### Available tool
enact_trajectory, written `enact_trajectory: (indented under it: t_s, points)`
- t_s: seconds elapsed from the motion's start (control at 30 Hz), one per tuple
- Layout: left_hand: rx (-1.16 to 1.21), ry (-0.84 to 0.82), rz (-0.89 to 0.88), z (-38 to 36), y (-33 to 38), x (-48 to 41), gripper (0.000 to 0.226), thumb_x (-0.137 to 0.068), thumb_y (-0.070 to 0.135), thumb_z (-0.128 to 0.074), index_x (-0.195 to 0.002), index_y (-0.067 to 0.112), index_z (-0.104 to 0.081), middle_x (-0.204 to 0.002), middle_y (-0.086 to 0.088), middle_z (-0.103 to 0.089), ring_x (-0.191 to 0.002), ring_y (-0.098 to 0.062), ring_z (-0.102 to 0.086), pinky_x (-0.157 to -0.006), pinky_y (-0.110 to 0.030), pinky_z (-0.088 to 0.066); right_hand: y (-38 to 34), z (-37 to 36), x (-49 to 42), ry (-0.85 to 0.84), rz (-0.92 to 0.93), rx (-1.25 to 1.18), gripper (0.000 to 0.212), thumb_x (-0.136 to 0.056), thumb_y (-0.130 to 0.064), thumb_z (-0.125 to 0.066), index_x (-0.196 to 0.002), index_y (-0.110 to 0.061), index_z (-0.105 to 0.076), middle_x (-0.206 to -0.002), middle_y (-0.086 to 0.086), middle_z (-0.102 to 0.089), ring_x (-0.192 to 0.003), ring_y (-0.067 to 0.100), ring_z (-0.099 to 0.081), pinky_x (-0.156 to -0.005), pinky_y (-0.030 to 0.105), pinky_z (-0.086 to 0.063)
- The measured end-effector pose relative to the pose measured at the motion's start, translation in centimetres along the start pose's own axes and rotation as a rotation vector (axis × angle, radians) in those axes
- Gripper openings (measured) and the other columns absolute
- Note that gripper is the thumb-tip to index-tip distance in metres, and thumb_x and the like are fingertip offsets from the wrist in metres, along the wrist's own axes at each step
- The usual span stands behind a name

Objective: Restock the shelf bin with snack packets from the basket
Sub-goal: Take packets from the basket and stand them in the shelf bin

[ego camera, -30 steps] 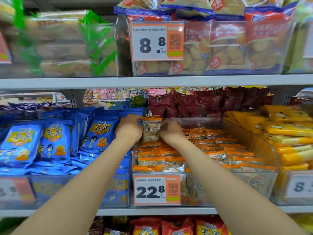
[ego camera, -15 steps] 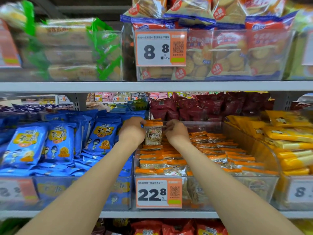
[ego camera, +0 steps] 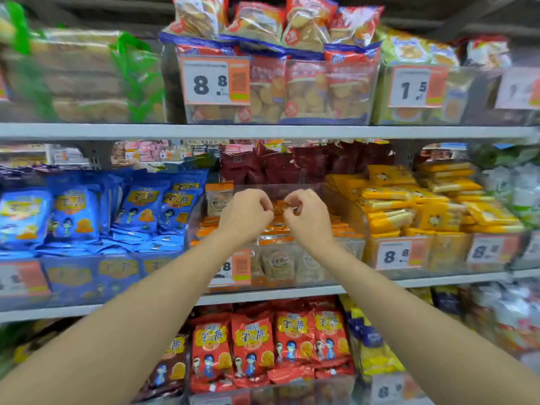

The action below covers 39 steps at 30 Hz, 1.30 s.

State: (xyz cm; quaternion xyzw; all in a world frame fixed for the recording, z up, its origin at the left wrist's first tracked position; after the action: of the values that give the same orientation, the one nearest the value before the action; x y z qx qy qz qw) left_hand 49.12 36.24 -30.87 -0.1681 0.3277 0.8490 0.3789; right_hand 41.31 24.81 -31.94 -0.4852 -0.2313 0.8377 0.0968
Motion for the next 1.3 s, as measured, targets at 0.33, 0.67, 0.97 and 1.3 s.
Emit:
enact_trajectory:
  t_s: [0.33,0.67,0.97,1.3]
  points:
    - [0.156,-0.141,-0.126,-13.1,10.8,8.4,0.012,-0.083,0.026,-0.067,-0.073,0.023,-0.062,-0.075,0.003,-0.062,-0.078,-0.019,-0.060,-0.069,-0.034,-0.048,10.9,12.5,13.2,0.061,-0.199,0.060,0.013,-0.081,-0.004,-0.061,-0.091,-0.012,-0.063,-0.081,-0.002,-0.055,-0.067,0.011,-0.048,-0.064,0.017,-0.033]
    - [0.240,-0.621,-0.006,-34.1,15.0,21.8,0.012,-0.083,0.022,-0.067,-0.076,0.014,-0.073,-0.074,-0.009,-0.070,-0.069,-0.018,-0.063,-0.053,-0.025,-0.036,26.1,16.1,32.0,-0.310,-0.524,0.252,0.024,-0.074,-0.006,-0.063,-0.097,-0.006,-0.069,-0.093,0.016,-0.066,-0.089,0.031,-0.059,-0.070,0.030,-0.035]
    - [0.304,-0.950,0.201,-48.6,13.0,36.4,0.023,-0.083,0.020,-0.064,-0.063,0.010,-0.064,-0.070,-0.014,-0.067,-0.079,-0.030,-0.069,-0.071,-0.039,-0.054,37.5,18.0,51.8,-0.596,-0.962,0.311,0.026,-0.081,-0.008,-0.063,-0.106,-0.006,-0.070,-0.103,0.013,-0.069,-0.098,0.026,-0.062,-0.084,0.025,-0.042]
    - [0.383,-1.196,0.434,-56.4,8.6,48.7,0.026,-0.094,0.021,-0.061,-0.089,-0.003,-0.068,-0.096,-0.003,-0.061,-0.083,-0.027,-0.068,-0.082,-0.040,-0.056,48.4,21.2,73.1,-0.893,-1.306,0.487,0.029,-0.082,-0.020,-0.067,-0.106,-0.004,-0.070,-0.122,0.012,-0.065,-0.109,0.028,-0.061,-0.095,0.036,-0.048]
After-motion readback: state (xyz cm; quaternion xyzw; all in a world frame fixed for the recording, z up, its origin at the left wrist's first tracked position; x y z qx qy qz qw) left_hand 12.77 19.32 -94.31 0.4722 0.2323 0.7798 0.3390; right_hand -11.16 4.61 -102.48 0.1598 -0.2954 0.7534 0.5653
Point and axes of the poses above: each hand's wrist, its own x-axis away from the middle knuckle, its own z-axis out of the back of the hand, y = z × x, the point moved 10 cm from there along -x, towards the middle knuckle
